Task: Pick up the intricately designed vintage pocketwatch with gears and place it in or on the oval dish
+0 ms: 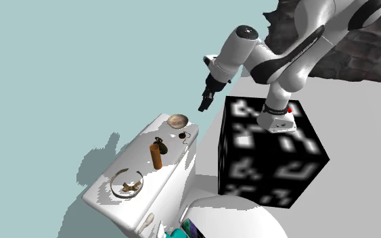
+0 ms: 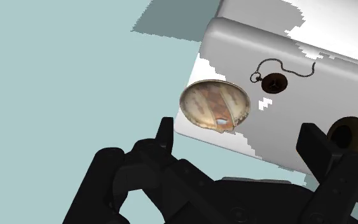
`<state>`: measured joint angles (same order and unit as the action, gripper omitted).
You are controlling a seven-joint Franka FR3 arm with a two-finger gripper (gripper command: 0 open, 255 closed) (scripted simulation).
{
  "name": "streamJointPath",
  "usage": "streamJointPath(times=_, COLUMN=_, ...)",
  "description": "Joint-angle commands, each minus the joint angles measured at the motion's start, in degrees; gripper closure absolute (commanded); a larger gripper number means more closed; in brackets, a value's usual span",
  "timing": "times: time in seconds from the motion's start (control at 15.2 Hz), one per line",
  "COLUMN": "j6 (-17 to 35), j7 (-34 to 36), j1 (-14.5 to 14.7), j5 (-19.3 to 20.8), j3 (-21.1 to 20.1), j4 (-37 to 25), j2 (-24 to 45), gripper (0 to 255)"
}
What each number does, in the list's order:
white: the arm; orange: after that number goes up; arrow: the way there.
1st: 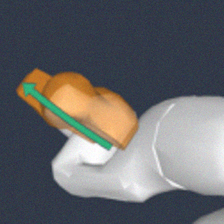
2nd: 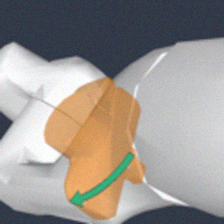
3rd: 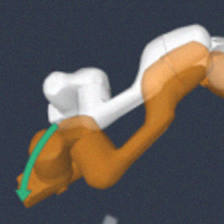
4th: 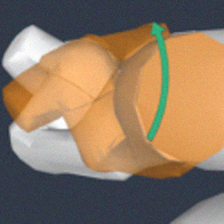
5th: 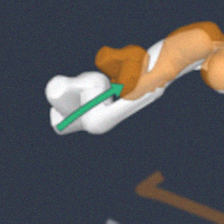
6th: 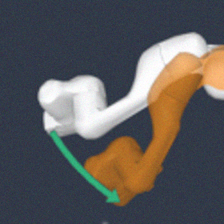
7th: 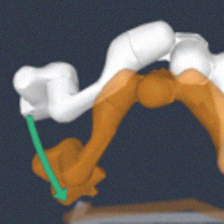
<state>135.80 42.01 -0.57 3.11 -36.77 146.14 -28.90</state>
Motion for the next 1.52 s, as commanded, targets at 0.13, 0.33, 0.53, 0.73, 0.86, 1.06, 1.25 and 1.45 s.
streamJointPath(times=0.13, j6=5.88, j7=11.11, j1=-7.23, j5=8.16, j3=-10.17, j4=-2.99, j2=7.38, gripper=0)
streamJointPath(times=0.33, j6=7.69, j7=22.60, j1=-16.40, j5=19.34, j3=-20.88, j4=-7.34, j2=14.68, gripper=0)
streamJointPath(times=0.53, j6=2.80, j7=40.34, j1=-28.61, j5=40.93, j3=-35.63, j4=-13.96, j2=28.63, gripper=0)
streamJointPath(times=0.73, j6=-8.65, j7=53.86, j1=-17.66, j5=60.72, j3=-29.70, j4=-21.57, j2=45.85, gripper=0)
streamJointPath(times=0.86, j6=-12.49, j7=57.52, j1=-10.22, j5=66.47, j3=-24.53, j4=-26.05, j2=51.75, gripper=0)
streamJointPath(times=1.06, j6=-17.15, j7=61.00, j1=-1.77, j5=73.05, j3=-19.14, j4=-33.02, j2=59.40, gripper=0)
streamJointPath(times=1.25, j6=-17.23, j7=61.57, j1=-0.54, j5=74.86, j3=-17.61, j4=-34.35, j2=61.37, gripper=0)
streamJointPath(times=1.45, j6=-16.69, j7=61.95, j1=-0.08, j5=76.59, j3=-16.23, j4=-35.15, j2=63.12, gripper=0)
